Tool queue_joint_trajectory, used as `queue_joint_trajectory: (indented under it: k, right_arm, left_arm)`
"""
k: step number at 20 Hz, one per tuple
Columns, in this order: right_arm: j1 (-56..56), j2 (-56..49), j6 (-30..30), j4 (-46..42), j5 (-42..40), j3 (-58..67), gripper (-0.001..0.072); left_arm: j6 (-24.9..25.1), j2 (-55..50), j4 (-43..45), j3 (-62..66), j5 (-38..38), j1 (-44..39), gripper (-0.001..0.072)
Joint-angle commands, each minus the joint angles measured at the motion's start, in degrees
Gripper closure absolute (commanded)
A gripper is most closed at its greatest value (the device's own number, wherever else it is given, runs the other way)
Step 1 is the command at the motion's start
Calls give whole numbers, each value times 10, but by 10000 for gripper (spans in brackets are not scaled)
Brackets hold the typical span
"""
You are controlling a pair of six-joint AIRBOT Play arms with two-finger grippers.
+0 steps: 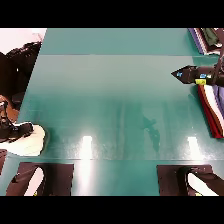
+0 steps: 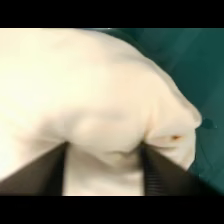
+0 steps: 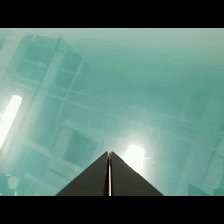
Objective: Fold the shirts.
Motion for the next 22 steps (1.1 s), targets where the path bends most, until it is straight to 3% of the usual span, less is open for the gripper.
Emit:
queue_joint_trajectory:
  k: [1, 6, 9, 12, 15, 19, 22]
  right_arm:
    - [0, 0, 0, 2, -7, 0, 695]
    - [0, 0, 0, 0, -17, 59, 696]
    - [0, 0, 0, -2, -39, 136, 696]
    - [-1, 0, 0, -4, -58, 201, 695]
    - [-1, 0, 0, -4, -73, 235, 696]
    - [-1, 0, 0, -4, -63, 240, 695]
    - [-1, 0, 0, -4, -47, 240, 695]
  left_arm:
    - [-14, 1, -3, 4, 12, 1, 679]
    - [-9, 2, -56, 219, -64, -29, 687]
    - [-10, 2, -60, 436, -72, -134, 687]
    - [-29, 1, -60, 590, -23, -247, 688]
    - [-46, -10, -74, 626, 1, -323, 687]
    - [-46, -100, -120, 621, -51, -416, 688]
    - [-90, -168, -112, 581, -17, -508, 687]
